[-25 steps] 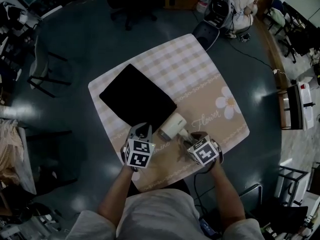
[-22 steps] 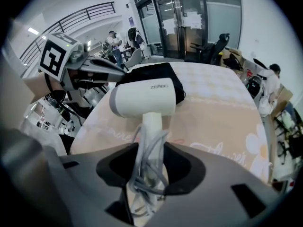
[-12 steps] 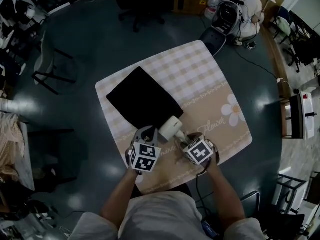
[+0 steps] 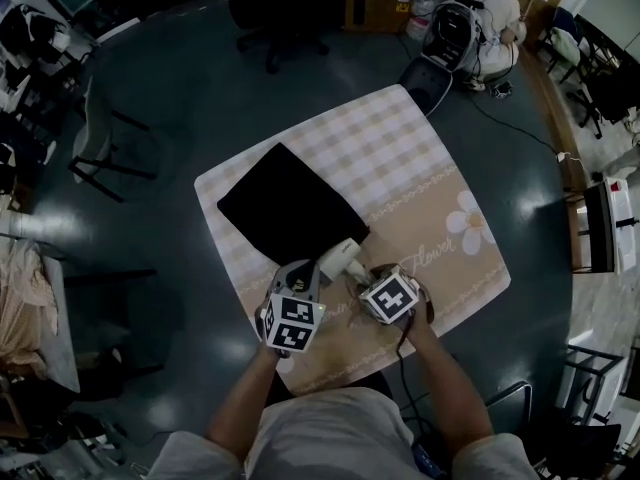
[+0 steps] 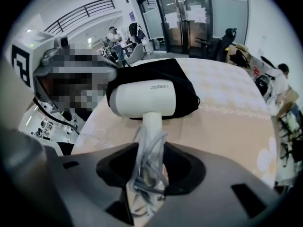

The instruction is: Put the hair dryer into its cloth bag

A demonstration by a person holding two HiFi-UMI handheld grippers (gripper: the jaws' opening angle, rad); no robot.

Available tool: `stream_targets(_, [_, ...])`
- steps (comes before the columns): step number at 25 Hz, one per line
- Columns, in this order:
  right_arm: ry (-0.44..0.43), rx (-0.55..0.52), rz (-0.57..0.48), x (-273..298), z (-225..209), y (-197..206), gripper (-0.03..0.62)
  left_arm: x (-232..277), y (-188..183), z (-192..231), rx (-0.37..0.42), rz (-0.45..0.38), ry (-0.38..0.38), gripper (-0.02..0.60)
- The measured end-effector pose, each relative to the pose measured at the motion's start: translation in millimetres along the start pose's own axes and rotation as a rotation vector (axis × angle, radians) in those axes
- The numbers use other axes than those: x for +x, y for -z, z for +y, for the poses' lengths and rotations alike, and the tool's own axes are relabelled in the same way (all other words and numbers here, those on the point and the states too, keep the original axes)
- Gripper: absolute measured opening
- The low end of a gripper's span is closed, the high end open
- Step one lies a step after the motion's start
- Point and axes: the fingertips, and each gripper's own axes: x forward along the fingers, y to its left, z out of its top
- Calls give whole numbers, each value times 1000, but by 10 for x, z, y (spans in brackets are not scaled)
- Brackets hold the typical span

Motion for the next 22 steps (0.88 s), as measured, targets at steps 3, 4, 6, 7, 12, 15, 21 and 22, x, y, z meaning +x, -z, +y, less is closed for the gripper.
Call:
stream_targets(3, [1, 22, 8, 23, 8, -36, 176, -1, -1, 0, 5, 3, 3, 14])
stream_targets(4, [-2, 29, 7, 30, 14, -51, 176, -3, -4, -5, 7, 3, 4, 15])
stream_targets(6, [-8, 38, 1, 49, 18, -79, 176, -8, -12, -19, 9, 1, 3, 15])
stream_targets(7, [-8, 40, -1, 55, 15, -89, 176, -11, -14, -27, 9, 1, 2, 15])
stream_targets(12, [-7, 66, -17, 53, -1, -149, 176, -54, -18, -87, 17, -1, 7, 15])
stream_targets(15, [-11, 77, -31, 66, -7, -170, 176, -78, -9, -130, 21, -2, 11, 15])
stream_targets(21, [-21, 94, -48, 91, -5, -209, 176, -117, 4, -191, 17, -5, 11, 15])
stream_targets(22, [-23, 96, -50, 96, -3, -218, 176, -129, 8, -203, 15, -7, 10, 15])
